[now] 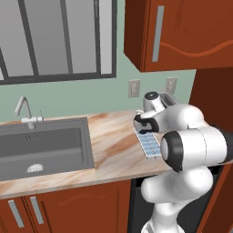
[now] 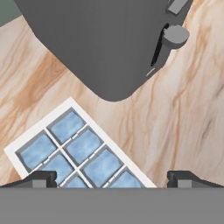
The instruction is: The ice cube tray has been filled with water. Take the tray and place it in the freezer to make ice. Close the freezer door after placing the tray.
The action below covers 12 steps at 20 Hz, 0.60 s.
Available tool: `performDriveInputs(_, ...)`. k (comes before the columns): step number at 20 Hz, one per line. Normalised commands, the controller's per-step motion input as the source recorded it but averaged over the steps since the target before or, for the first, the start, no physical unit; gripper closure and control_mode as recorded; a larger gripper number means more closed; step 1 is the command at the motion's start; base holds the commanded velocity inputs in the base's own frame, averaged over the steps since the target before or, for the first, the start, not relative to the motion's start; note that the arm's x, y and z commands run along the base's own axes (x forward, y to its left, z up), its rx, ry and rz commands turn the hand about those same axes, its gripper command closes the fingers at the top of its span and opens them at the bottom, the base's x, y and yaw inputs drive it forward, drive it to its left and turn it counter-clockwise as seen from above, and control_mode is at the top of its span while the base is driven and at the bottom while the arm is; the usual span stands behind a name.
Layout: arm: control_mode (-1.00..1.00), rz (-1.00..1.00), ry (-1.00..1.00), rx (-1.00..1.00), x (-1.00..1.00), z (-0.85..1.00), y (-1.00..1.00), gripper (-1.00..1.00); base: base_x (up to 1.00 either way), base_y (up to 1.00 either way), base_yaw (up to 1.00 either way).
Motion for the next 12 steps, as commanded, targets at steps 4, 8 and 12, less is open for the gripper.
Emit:
performDriveInputs(4, -1.00, 0.00, 0.00, 0.00, 0.11, -0.02, -0.13, -1.00, 0.00, 0.00, 0.00)
performDriveInputs(8, -1.00, 0.00, 0.00, 0.00, 0.09, -0.03, -0.06, -1.00, 0.00, 0.00, 0.00)
performDriveInputs(12, -1.00, 0.00, 0.00, 0.00, 0.08, -0.05, -0.01, -1.00, 0.00, 0.00, 0.00)
